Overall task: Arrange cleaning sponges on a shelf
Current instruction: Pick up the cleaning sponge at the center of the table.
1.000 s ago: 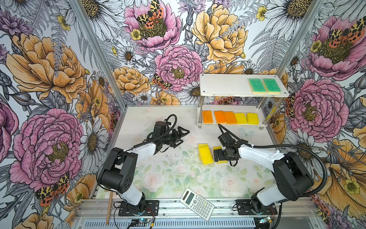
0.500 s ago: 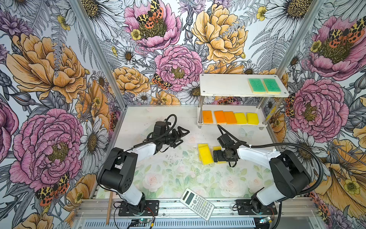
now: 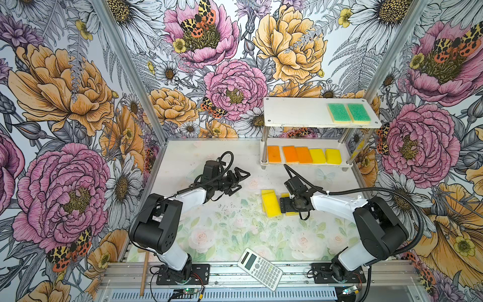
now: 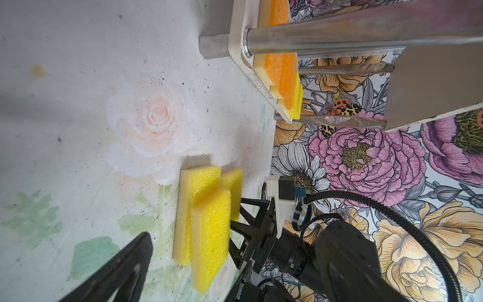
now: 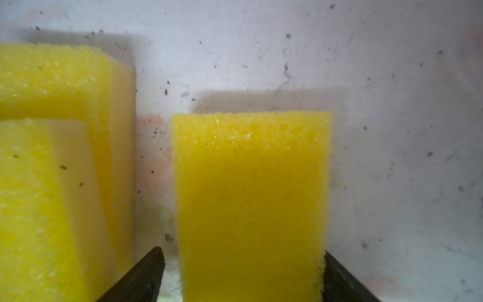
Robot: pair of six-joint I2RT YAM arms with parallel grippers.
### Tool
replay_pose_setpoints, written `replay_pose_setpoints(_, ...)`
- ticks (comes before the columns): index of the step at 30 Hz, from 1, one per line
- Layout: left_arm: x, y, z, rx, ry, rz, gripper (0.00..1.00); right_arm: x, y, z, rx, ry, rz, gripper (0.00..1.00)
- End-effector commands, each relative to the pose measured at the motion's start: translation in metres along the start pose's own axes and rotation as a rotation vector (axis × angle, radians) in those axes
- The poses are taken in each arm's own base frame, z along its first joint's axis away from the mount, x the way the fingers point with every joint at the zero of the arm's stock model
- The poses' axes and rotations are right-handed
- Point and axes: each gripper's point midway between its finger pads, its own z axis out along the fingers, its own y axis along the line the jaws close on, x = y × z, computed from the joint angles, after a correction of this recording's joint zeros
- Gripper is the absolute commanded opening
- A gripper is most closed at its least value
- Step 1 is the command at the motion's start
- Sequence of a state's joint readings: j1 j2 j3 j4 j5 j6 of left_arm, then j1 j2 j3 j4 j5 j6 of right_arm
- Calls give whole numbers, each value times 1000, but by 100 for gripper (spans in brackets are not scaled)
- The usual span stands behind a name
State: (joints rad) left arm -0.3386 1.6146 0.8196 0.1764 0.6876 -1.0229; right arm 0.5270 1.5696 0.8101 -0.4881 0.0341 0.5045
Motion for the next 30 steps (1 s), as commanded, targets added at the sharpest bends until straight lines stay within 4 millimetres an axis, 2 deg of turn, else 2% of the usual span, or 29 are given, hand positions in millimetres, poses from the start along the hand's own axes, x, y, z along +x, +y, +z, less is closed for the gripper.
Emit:
replay_pose_setpoints(1,-5,-8,3,4,-15,13,99,31,0,10,-13,95,1,86)
replay_pose_setpoints(8,-5,-9,3,8,-10,16,99,37,4,14,-2,114,-14,80)
replay_pose_setpoints(16,-5,-9,3,7,-10,18,99,38,7,17,31,113,-20,77)
replay_pose_setpoints(25,-4,-7,3,5,-6,18,99,33,4,13,56,94,-16,58)
replay_pose_setpoints(30,-4,-5,2,3,-7,18,99,26,7,7,44,76,-17,52)
